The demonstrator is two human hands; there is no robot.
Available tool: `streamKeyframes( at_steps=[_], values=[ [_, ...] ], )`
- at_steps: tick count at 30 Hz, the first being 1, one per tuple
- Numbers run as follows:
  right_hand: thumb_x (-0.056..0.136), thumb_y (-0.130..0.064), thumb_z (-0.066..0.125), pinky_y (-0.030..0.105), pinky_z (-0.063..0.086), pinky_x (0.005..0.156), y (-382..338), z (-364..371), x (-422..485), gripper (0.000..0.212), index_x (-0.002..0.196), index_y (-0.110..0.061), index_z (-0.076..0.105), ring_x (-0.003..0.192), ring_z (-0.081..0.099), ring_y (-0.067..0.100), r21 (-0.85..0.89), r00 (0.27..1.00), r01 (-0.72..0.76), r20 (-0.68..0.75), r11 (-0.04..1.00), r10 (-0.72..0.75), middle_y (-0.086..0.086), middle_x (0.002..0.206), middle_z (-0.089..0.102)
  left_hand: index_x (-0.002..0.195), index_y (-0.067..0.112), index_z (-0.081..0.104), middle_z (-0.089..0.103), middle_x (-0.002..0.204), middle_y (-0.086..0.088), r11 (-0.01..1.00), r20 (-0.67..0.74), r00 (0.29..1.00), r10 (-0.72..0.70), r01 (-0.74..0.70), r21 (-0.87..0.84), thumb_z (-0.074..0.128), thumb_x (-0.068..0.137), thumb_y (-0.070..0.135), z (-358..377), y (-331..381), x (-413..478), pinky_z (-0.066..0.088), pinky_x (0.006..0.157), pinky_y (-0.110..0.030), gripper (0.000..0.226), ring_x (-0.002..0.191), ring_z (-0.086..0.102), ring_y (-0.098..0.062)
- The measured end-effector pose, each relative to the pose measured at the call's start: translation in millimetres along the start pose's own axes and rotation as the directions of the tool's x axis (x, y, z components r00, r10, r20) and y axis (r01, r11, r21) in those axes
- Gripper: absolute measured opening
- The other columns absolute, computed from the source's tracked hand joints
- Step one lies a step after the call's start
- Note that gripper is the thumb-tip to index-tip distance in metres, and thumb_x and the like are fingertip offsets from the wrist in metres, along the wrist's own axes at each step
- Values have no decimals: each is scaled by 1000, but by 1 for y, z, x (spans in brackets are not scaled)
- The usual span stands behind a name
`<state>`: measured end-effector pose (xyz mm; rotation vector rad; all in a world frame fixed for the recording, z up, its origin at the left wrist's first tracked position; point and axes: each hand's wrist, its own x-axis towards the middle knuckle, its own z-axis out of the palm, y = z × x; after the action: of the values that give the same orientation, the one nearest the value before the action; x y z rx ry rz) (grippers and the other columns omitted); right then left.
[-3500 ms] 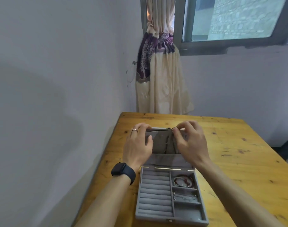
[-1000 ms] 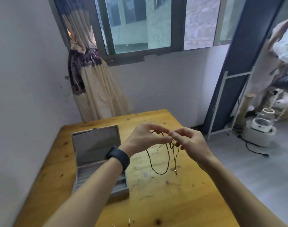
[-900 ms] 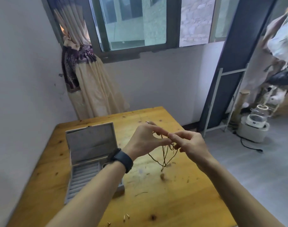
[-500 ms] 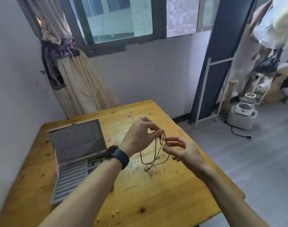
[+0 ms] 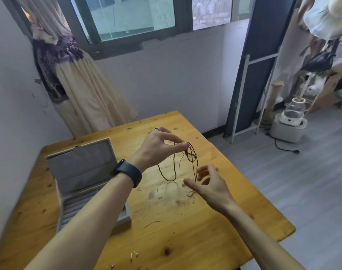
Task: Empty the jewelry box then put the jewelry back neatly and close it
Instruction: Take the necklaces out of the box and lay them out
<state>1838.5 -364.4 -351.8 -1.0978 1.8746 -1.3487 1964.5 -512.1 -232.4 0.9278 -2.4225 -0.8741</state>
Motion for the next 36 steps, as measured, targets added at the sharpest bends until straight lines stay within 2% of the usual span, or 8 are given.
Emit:
streamKeyframes(
  at_steps=[4,6,9,12,15,19,27,36],
  values=[
    [87,-50,70,33,52,72,2,11,15,37,118,-35,57,81,56,9,-44,995,41,-86,998,-45,-4,90,55,93,33,79,49,102,13,1000,23,1000,-5,5,8,74,77,58,0,-7,7,35,72,-21,30,94,47,-3],
    [94,-46,62,25,46,72,7,13,20,17,101,-32,68,82,55,2,-96,994,82,-62,992,-88,-8,89,57,91,33,79,49,101,15,1000,-19,1000,-7,7,21,74,80,55,2,-14,12,36,73,-22,26,93,47,-1],
    [98,-43,55,15,41,75,22,7,14,22,85,-32,69,85,55,-3,-87,995,81,-59,993,-86,-10,92,58,89,32,78,48,99,16,997,-131,991,-10,20,74,75,82,50,8,-29,21,40,79,-25,20,95,48,-2],
    [99,-44,50,27,44,89,41,-7,5,26,84,-31,67,96,58,1,-68,995,33,-90,997,-39,-16,94,63,90,34,77,50,101,10,989,-186,982,-19,45,140,74,82,51,20,-46,32,44,82,-30,19,101,49,-10],
    [101,-43,46,27,46,77,48,-24,-2,26,90,-30,65,90,62,0,-54,995,-39,-98,998,33,-25,94,67,93,37,76,49,103,9,975,-171,985,-32,69,212,71,84,54,41,-61,46,45,78,-31,20,102,49,-12],
    [104,-36,44,28,48,62,58,-40,-1,21,89,-29,57,69,63,3,-194,981,-80,-192,978,42,-10,74,67,99,38,75,50,105,8,939,-114,993,-19,57,339,65,88,54,74,-76,62,44,74,-31,22,104,49,-15],
    [98,-32,55,36,52,59,97,-48,-6,14,98,-27,69,83,58,18,-709,944,-79,-279,701,-175,-10,86,59,104,35,75,52,105,5,890,-69,998,2,30,454,61,92,54,132,-88,92,38,71,-28,26,102,48,-16],
    [87,-24,72,35,52,57,110,-45,-15,22,108,-24,76,85,56,23,-800,895,-73,-316,596,-315,-3,92,63,105,31,77,56,105,4,887,-54,997,-48,67,457,62,91,54,158,-96,114,43,72,-29,31,101,50,-17]
  ],
)
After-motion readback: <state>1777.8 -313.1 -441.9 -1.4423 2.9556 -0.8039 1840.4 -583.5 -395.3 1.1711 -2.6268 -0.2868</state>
